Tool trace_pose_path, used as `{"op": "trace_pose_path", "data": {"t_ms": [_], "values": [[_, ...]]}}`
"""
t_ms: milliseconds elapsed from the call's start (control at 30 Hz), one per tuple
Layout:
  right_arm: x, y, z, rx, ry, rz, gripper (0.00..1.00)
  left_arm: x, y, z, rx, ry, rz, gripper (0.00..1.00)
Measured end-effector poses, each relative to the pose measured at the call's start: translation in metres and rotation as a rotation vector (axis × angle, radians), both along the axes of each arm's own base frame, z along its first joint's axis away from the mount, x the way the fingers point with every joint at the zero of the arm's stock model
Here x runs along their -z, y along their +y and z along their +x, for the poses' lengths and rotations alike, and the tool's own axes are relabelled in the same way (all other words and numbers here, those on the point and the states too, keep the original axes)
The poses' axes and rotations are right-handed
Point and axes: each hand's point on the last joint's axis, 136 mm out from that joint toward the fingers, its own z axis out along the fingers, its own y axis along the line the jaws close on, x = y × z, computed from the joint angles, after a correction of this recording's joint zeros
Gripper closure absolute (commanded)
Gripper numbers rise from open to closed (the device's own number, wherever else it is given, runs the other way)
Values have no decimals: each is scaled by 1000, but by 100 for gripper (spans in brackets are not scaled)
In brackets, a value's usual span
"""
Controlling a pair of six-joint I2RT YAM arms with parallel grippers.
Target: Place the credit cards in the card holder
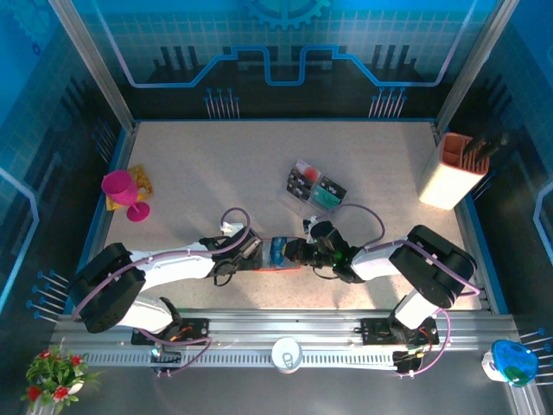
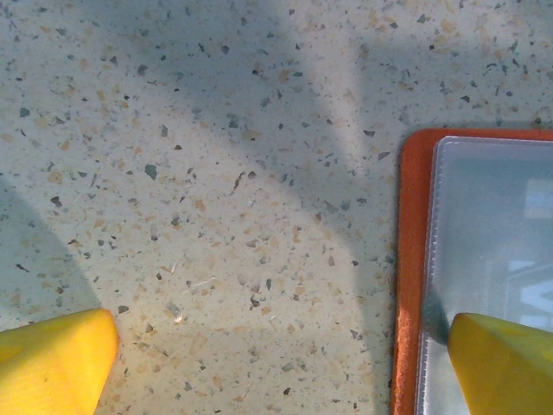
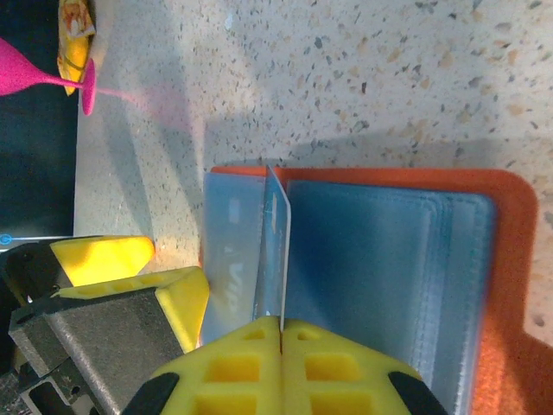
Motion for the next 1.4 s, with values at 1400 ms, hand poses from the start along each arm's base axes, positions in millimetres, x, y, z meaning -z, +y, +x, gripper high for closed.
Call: {"op": "trace_pose_path", "data": {"t_ms": [1400], "values": [[4,20,-7,-159,107,-119,63,-4,2,1,-5,-6,-3,1]]}}
